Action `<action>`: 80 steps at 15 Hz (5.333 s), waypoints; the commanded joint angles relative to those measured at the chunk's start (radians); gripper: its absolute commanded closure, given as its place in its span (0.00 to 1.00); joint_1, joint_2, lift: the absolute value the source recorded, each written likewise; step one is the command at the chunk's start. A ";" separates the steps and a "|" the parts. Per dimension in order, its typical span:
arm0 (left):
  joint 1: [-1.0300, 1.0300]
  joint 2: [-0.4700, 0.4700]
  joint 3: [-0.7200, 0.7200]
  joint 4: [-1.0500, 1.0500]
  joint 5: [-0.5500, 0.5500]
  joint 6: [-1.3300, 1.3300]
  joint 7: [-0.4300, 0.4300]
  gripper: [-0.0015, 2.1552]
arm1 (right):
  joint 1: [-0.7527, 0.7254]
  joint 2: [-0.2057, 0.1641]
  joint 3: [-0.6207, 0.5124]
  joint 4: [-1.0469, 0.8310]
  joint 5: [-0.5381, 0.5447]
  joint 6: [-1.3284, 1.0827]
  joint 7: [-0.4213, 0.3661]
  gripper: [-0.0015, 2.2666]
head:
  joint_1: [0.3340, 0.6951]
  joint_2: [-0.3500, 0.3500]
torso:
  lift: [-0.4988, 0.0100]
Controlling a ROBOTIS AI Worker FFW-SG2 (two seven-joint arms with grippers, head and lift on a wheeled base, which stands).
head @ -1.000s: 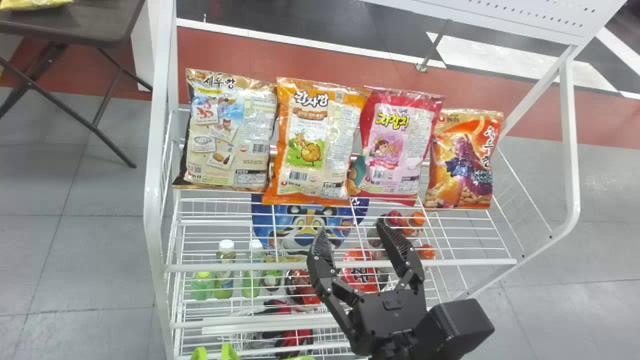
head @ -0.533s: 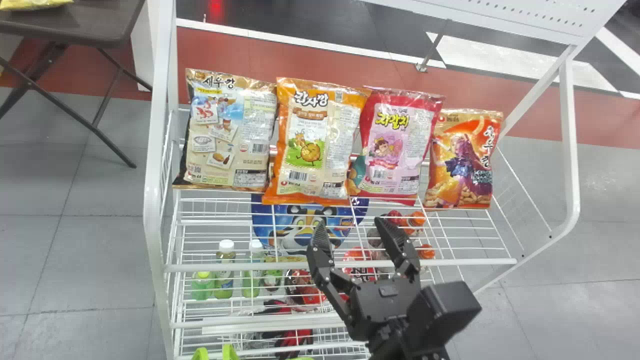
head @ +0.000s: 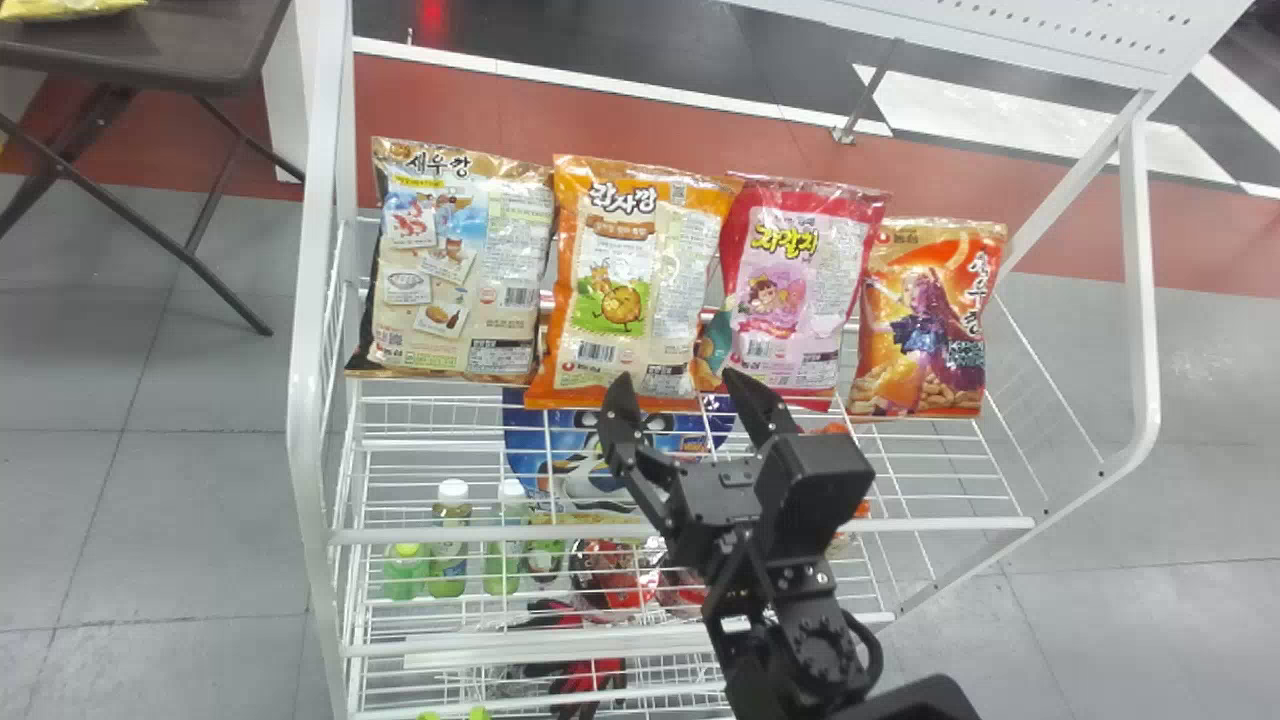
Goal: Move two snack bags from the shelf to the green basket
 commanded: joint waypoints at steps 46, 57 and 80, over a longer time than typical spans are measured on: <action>-0.050 -0.050 -0.022 -0.028 -0.056 0.027 0.077 1.00 | 0.303 -0.240 -0.168 -0.594 -0.412 1.121 0.049 0.98 | 1.00 0.00 | 0.95; -0.058 -0.053 -0.051 -0.031 -0.080 0.039 0.093 1.00 | 0.266 -0.231 -0.039 -0.454 -0.532 1.308 0.116 0.98 | 1.00 0.00 | 0.95; -0.031 -0.047 -0.065 -0.084 -0.106 0.079 0.093 1.00 | 0.099 -0.120 -0.359 -0.402 -0.458 0.967 0.382 0.04 | 1.00 0.00 | 0.95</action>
